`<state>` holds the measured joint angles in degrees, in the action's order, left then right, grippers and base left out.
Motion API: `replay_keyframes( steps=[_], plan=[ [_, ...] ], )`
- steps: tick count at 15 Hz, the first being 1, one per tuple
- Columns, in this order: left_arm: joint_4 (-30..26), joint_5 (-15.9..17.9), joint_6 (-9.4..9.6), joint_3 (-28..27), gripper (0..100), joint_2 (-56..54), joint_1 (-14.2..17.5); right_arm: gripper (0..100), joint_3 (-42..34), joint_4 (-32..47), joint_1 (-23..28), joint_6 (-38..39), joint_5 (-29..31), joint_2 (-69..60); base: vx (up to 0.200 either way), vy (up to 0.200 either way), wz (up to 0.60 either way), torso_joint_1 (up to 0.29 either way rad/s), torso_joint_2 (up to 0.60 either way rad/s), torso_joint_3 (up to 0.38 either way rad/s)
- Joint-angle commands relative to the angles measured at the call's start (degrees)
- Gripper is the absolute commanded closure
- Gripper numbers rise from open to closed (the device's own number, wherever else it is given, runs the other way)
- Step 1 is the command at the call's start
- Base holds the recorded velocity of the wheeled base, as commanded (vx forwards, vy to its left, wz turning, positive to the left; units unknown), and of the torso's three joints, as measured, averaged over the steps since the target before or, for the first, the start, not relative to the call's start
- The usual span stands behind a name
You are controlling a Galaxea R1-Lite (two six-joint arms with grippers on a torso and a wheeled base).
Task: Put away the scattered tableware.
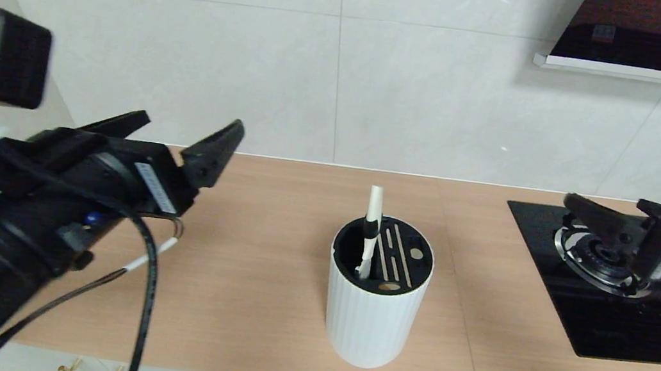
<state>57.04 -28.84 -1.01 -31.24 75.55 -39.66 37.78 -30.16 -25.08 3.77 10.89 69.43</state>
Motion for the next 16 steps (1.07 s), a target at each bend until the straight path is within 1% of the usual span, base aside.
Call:
replay_keyframes(
  steps=[1,2,3,4,5,6,7,8,9,10,11,12,13,14,15,16],
  plan=[
    [-1.0,3.7,0.05,6.3,0,-12.7,6.7,0,-9.7,0.0,5.6,-1.2,-1.8,-13.4,0.0,0.0,0.0,0.0,0.0,0.0],
    [-2.6,4.0,0.13,7.7,0,-15.0,9.4,0,-11.6,0.0,5.7,-1.2,-2.2,-16.5,0.0,0.0,0.0,0.0,0.0,0.0],
    [-8.0,4.1,0.05,9.4,0,-20.0,14.2,0,-14.1,0.2,5.8,-1.2,-1.9,-22.5,0.0,0.0,0.0,0.0,0.0,0.0],
    [-13.5,4.3,0.05,10.3,0,-24.8,16.5,0,-15.0,1.9,5.8,-1.3,-1.6,-26.9,0.0,0.0,0.0,0.0,0.0,0.0],
    [-18.8,5.0,0.05,11.0,0,-29.4,16.5,0,-15.0,5.2,6.4,-1.4,-1.3,-31.1,0.0,0.0,0.0,0.0,0.0,0.0],
    [-24.1,7.0,0.05,11.2,0,-33.7,16.8,0,-14.6,9.0,7.8,-1.7,-1.1,-34.5,0.0,0.0,0.0,0.0,0.0,0.0],
    [-35.2,11.7,-0.04,11.5,0,-42.1,18.2,0,-14.2,15.4,12.1,-3.2,-1.1,-41.4,0.0,0.0,0.0,0.0,0.0,0.0],
    [-46.2,15.0,-0.13,11.6,0,-50.0,18.9,0,-13.7,18.9,15.4,-3.5,-1.2,-47.0,0.0,0.0,0.0,0.0,0.0,0.0],
    [-50.7,16.4,-0.48,11.6,0,-52.9,19.6,0,-13.6,20.3,16.4,-3.5,-1.2,-49.2,0.0,0.0,0.0,0.0,0.0,0.0],
    [-57.4,19.0,-1.62,11.6,0,-57.8,22.0,0,-13.8,23.7,17.9,-3.6,-1.7,-54.0,0.0,0.0,0.0,0.0,0.0,0.0],
    [-60.6,21.6,-2.59,11.6,0,-61.5,23.6,0,-13.7,27.6,18.5,-3.8,-2.2,-57.8,0.0,0.0,0.0,0.0,0.0,0.0],
    [-62.0,24.1,-2.68,11.9,0,-65.3,25.6,0,-13.6,31.7,18.5,-4.0,-2.7,-62.2,0.0,0.0,0.0,0.0,0.0,0.0],
    [-62.2,25.4,-2.5,12.4,0,-68.7,27.8,0,-13.9,32.9,18.6,-4.6,-2.4,-63.7,0.0,0.0,0.0,0.0,0.0,0.0],
    [-62.2,25.4,-2.5,12.4,0,-68.7,27.8,0,-13.9,32.9,18.6,-4.6,-2.4,-63.7,0.0,0.0,0.0,0.0,0.0,0.0],
    [-61.4,24.1,-2.5,13.6,0,-70.0,31.8,0,-14.0,32.5,19.9,-4.6,-0.3,-63.7,0.0,0.0,0.0,0.0,0.0,0.0],
    [-60.5,22.4,-2.59,14.1,0,-70.0,33.2,0,-14.0,32.9,23.4,-4.7,-0.8,-65.3,0.0,0.0,0.0,0.0,0.0,0.0]
  ],
)
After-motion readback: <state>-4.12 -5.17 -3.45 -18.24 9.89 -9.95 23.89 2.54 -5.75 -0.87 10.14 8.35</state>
